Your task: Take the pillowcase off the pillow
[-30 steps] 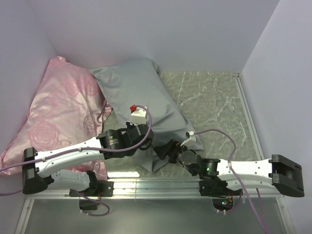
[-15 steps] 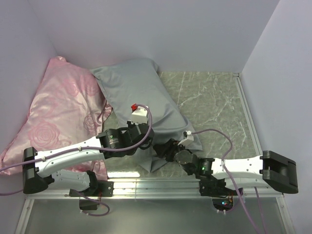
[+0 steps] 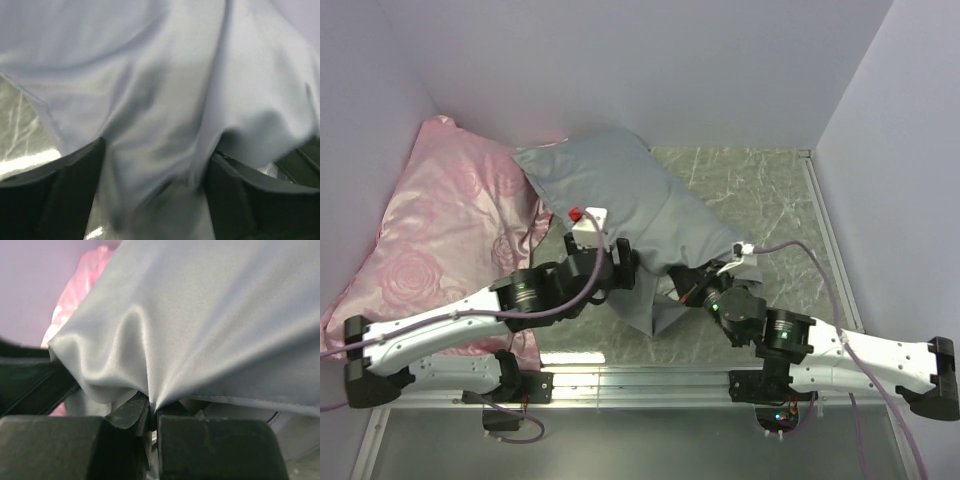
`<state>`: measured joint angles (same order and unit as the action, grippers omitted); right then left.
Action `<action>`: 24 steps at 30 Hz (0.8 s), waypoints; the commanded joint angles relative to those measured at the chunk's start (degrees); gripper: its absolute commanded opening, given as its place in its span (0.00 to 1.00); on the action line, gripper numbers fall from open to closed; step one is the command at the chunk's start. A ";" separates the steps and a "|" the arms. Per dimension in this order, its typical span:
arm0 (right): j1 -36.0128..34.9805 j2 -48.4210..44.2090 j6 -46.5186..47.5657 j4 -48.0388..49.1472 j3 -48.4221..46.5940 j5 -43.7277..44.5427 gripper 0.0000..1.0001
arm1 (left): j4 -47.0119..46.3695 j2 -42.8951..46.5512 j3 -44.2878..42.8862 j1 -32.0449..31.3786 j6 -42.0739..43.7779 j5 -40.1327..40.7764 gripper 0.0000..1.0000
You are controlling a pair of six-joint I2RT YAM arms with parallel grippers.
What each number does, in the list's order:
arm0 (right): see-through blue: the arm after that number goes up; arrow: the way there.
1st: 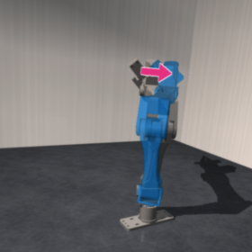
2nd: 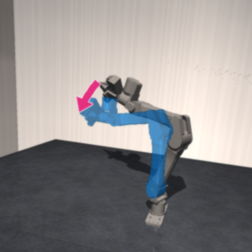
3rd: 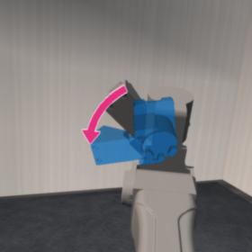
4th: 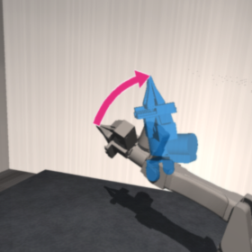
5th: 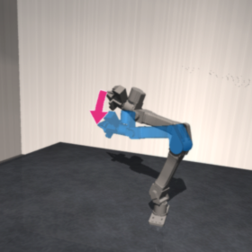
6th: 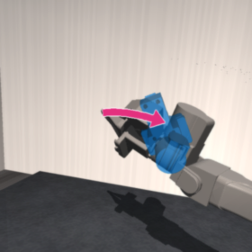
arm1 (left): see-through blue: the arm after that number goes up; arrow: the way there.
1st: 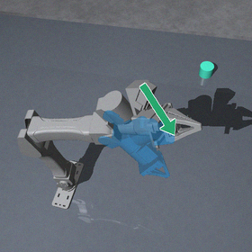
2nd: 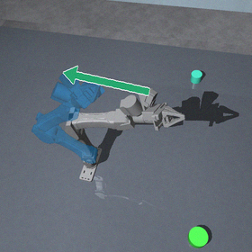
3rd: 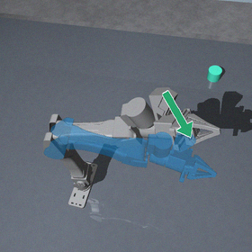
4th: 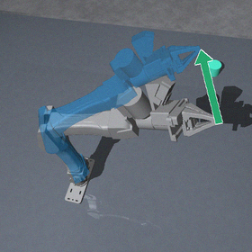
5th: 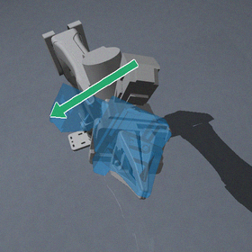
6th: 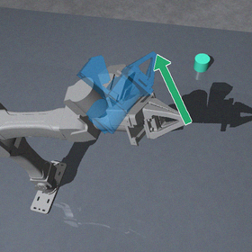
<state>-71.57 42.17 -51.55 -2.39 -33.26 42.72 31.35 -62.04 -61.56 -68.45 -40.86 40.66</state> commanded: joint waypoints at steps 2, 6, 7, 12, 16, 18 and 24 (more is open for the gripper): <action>1.69 -2.63 4.61 -5.32 -7.96 7.64 0.00 | -10.50 8.06 3.19 -0.02 4.21 -5.06 0.87; 3.62 -1.39 7.16 -6.40 -12.08 6.42 0.00 | -8.97 10.63 1.81 -0.02 5.09 -7.36 0.88; 4.15 -0.52 8.56 -6.40 -12.97 5.89 0.00 | -8.07 10.45 1.53 -0.11 4.92 -7.70 0.88; 7.32 4.75 11.21 -7.37 -18.94 0.80 0.00 | -11.04 13.16 5.04 -0.20 5.26 -12.79 0.92; 8.64 7.57 12.35 -6.92 -20.97 -1.14 0.00 | -11.06 13.88 5.92 -0.29 4.48 -13.25 0.91; 9.26 7.66 12.79 -7.10 -22.20 -1.85 0.00 | -8.87 13.88 6.01 -0.37 2.38 -10.27 0.82; 10.57 5.73 13.84 -10.17 -25.18 -1.15 0.00 | -8.58 18.87 9.70 -0.29 -1.58 -3.84 0.09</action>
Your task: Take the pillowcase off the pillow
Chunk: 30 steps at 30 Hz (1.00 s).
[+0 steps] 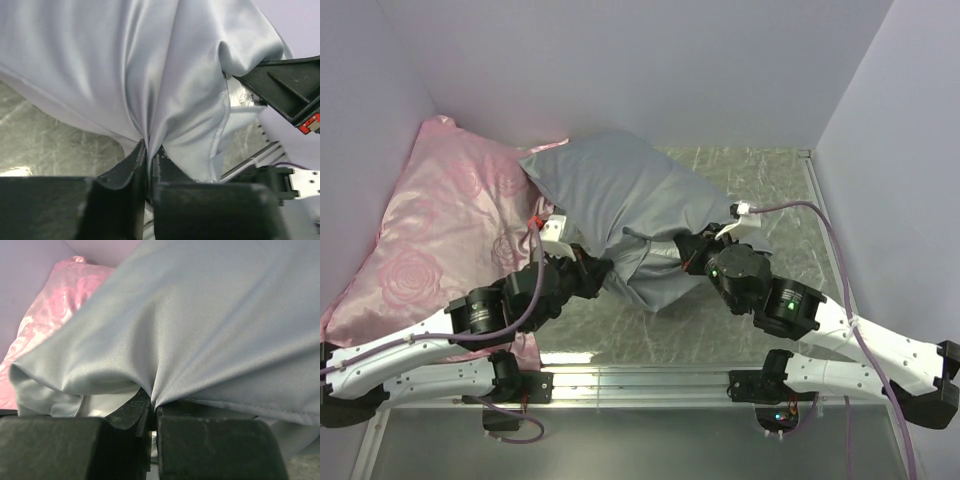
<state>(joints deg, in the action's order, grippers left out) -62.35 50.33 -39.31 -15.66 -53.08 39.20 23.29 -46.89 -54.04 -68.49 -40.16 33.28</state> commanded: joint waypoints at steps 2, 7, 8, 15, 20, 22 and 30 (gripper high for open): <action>2.23 -3.83 2.13 1.87 -6.07 2.37 0.00 | -1.75 4.70 4.20 -0.24 -2.55 3.55 0.05; 5.48 -6.55 3.71 -0.51 -9.49 2.81 0.00 | 2.02 3.39 5.78 -0.24 -8.17 5.57 0.01; 6.79 -6.90 4.06 -1.47 -10.72 2.55 0.00 | 2.11 3.65 7.36 -0.24 -9.31 5.57 0.01; 11.80 -6.56 6.17 -4.64 -15.38 1.76 0.00 | 0.97 6.63 15.98 -0.24 -15.02 2.58 0.01; 15.32 -3.66 7.23 -5.34 -17.93 0.44 0.00 | 0.01 6.82 19.14 -0.24 -16.44 -0.66 0.05; 15.76 -2.17 8.28 -5.52 -18.90 1.14 0.00 | -1.31 7.16 20.02 -0.42 -15.83 -2.16 0.04; 16.82 0.91 8.64 -5.08 -20.40 -2.09 0.00 | -3.70 9.47 23.02 -1.74 -16.59 -4.38 0.08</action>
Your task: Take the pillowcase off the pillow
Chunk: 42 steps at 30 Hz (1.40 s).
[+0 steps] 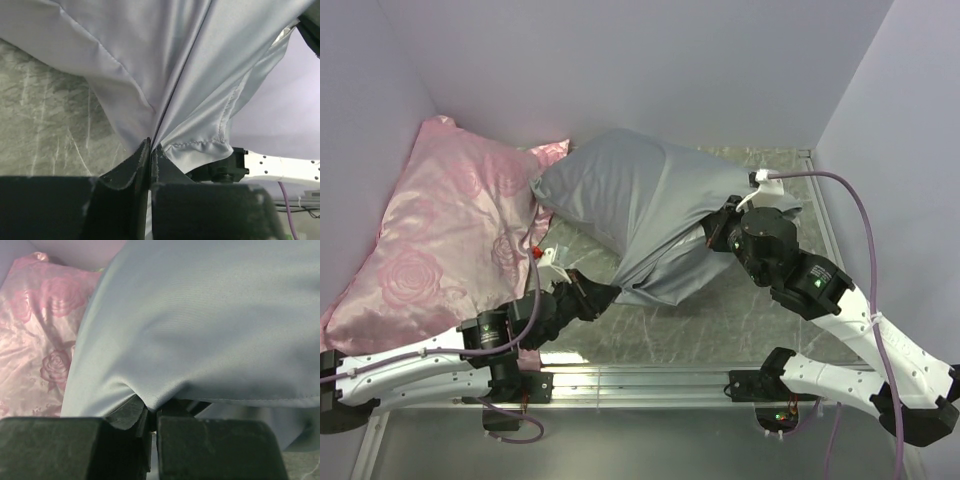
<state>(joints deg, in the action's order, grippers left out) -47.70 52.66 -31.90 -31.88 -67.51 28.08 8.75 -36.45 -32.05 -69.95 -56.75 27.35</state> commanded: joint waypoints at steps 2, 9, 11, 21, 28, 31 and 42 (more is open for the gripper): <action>2.09 -1.51 0.53 10.70 -6.67 5.95 0.00 | 13.66 -2.92 -0.72 -0.27 -1.16 6.30 0.06; 2.09 -7.48 -2.20 9.12 -5.44 0.40 0.00 | 3.13 -16.63 -2.05 11.74 3.57 4.39 0.01; 2.09 -7.93 -1.24 7.02 -7.10 2.15 0.00 | -1.17 -18.91 -0.74 12.91 5.24 1.31 0.01; 2.00 -6.44 -1.23 7.53 -8.08 -0.91 0.00 | -3.39 -23.33 -0.02 14.23 8.23 -8.61 0.11; 1.65 -2.66 -1.59 9.72 -5.53 -2.32 0.00 | 3.53 -11.63 -7.39 9.31 14.56 -10.57 0.68; 1.39 -0.64 -1.41 9.56 -6.32 -1.80 0.00 | 6.00 -10.14 -10.21 6.86 16.14 -9.43 0.66; 0.59 4.90 0.17 8.76 -9.22 0.14 0.00 | 12.86 -11.89 -27.00 -4.13 23.35 -1.00 0.62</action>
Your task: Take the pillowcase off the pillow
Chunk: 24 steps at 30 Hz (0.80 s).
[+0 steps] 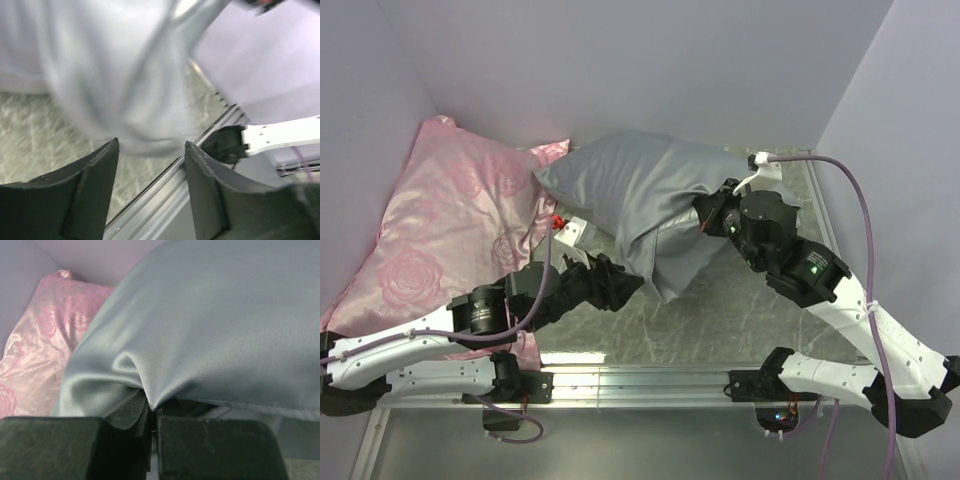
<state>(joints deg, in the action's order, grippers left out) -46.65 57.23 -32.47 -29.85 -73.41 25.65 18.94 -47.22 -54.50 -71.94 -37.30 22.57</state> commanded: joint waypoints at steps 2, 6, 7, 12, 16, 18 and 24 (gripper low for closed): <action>-0.37 0.77 0.83 6.82 -3.32 2.74 0.00 | 3.82 -2.08 -7.63 -2.76 4.42 5.20 0.66; -0.46 1.56 0.92 6.91 -3.58 3.44 0.00 | 4.97 -2.52 -10.27 -2.85 3.99 7.14 0.71; -0.46 1.91 0.92 6.91 -3.93 3.62 0.00 | 5.66 -3.05 -11.15 -2.85 3.73 7.14 0.73; -0.98 4.55 0.83 7.08 -5.69 4.06 0.00 | 8.13 -10.34 -12.12 -5.39 -1.28 12.40 0.83; -2.30 6.31 1.00 7.08 -6.31 5.55 0.00 | 6.20 -12.89 -12.38 -9.26 -4.27 20.56 0.85; -2.65 6.93 0.92 7.08 -6.31 5.90 0.00 | 7.69 -15.00 -14.65 -12.32 -6.03 23.91 0.83; -3.18 7.02 0.83 7.26 -6.22 5.99 0.00 | 18.81 -21.33 -19.50 -14.89 -13.57 35.51 0.82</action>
<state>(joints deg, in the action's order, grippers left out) -49.52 64.47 -32.03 -28.29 -76.93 29.19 30.57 -67.09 -70.04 -86.43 -44.66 48.27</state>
